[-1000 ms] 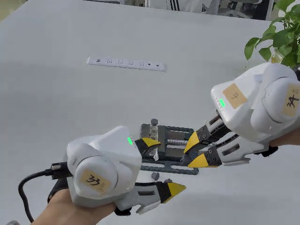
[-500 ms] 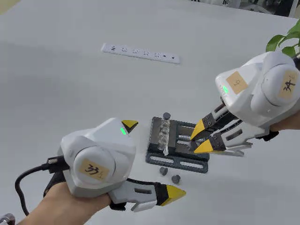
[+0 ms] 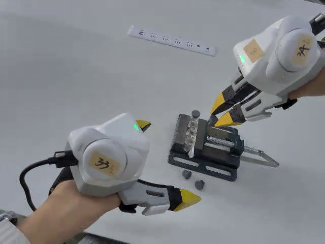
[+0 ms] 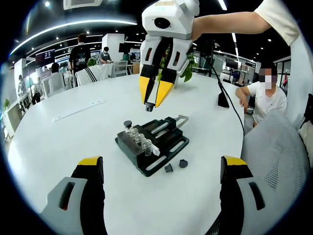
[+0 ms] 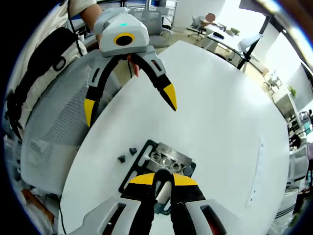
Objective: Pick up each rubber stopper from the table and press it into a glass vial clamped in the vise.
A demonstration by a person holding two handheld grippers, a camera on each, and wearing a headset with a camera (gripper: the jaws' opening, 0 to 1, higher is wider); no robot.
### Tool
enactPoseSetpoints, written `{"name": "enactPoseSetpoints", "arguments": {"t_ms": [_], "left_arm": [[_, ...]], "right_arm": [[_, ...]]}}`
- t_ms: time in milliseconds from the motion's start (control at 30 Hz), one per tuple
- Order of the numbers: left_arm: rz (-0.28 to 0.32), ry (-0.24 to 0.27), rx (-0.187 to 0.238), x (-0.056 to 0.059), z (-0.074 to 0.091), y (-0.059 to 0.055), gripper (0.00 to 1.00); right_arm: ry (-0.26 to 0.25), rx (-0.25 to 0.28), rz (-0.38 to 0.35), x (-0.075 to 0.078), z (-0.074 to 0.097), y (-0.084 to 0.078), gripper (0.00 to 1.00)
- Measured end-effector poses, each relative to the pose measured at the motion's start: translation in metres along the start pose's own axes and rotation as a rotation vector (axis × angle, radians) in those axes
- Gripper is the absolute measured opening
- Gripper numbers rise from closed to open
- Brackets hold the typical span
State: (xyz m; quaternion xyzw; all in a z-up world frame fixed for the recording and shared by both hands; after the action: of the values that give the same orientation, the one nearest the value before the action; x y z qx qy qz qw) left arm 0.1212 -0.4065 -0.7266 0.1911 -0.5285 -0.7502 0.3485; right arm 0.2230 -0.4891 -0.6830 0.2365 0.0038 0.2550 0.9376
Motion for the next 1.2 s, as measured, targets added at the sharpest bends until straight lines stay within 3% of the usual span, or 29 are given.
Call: {"name": "enactPoseSetpoints", "arguments": {"t_ms": [200,333,867,1200], "left_arm": [[0.030,0.020,0.000,0.000,0.004,-0.004,0.99],[0.050,0.031,-0.004,-0.001,0.005,-0.009,0.99],[0.087,0.037,-0.017,0.000,0.004,-0.016,0.98],[0.107,0.035,-0.022,-0.002,0.002,-0.020,0.97]], "right_arm": [[0.027,-0.028,0.104,0.011,-0.011,-0.001,0.06],[0.052,-0.077,0.185,0.015,-0.019,-0.005,0.06],[0.110,-0.116,0.299,0.020,-0.039,-0.004,0.06],[0.145,-0.127,0.320,0.019,-0.046,-0.008,0.06]]}}
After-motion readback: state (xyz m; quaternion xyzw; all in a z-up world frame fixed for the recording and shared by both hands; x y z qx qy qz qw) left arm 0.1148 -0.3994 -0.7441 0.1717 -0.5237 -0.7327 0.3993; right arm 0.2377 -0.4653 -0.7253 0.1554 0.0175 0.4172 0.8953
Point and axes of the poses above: the centre of the closed fingertips' face, and the gripper's own axes: z roughly backward along the fingers, x roughly to its right, y roughly out of its top, the point moved 4 cm from there along z, roughly backward along the fingers, and after that the axes turned 6 degrees about x, right-handed, at the moved point
